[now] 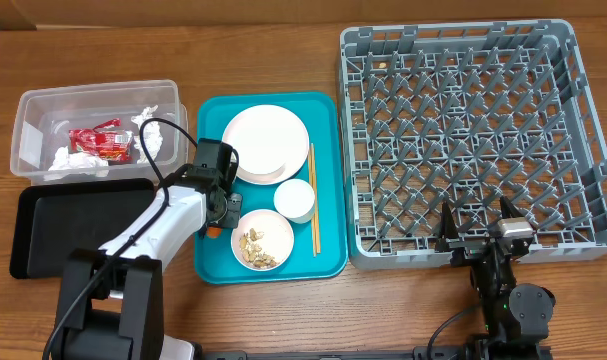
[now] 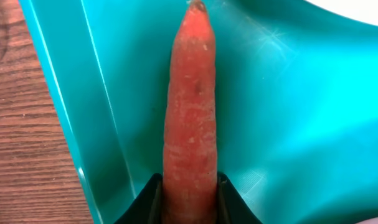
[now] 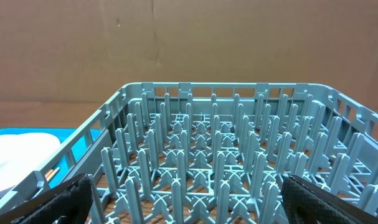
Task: Sort waste into correct bins and load items into the dishwasher
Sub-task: 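Lift the carrot with the left gripper off the teal tray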
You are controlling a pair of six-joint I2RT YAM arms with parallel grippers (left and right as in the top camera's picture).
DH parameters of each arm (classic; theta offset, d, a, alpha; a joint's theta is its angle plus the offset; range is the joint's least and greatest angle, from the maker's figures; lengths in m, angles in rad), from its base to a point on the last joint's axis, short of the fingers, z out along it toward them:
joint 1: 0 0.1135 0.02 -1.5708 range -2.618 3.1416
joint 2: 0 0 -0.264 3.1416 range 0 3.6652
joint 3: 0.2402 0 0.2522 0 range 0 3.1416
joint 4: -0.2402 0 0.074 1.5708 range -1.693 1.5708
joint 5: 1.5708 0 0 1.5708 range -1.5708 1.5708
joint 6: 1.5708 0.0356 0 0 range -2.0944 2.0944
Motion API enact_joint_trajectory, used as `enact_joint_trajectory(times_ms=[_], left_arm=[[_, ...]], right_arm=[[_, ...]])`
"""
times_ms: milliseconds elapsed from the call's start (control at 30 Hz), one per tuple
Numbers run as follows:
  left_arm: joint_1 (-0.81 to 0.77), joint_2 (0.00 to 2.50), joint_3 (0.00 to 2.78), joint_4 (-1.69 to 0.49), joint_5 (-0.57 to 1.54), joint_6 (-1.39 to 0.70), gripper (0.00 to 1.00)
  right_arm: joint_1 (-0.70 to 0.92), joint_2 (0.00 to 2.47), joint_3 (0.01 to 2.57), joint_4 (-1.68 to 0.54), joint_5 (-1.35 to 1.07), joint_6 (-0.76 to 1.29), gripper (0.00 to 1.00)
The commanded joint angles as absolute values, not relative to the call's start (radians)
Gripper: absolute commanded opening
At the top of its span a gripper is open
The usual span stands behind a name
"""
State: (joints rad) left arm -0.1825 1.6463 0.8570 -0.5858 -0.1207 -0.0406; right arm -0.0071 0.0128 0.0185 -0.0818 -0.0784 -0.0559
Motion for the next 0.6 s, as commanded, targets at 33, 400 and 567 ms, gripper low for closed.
enact_joint_trajectory(times_ms=[33,400,567], left_arm=[[-0.178,1.666,0.902,-0.642,-0.141,-0.03,0.06],[-0.177,1.666,1.229,-0.952,-0.122,-0.106,0.04],[-0.177,1.666,1.384,-1.11,0.032,-0.1,0.04]], right_arm=[[-0.013,0.003,0.008,-0.077,-0.08,-0.052,1.0],[-0.013,0.003,0.008,-0.077,-0.08,-0.052,1.0],[-0.013,0.003,0.008,-0.077,-0.08,-0.052,1.0]])
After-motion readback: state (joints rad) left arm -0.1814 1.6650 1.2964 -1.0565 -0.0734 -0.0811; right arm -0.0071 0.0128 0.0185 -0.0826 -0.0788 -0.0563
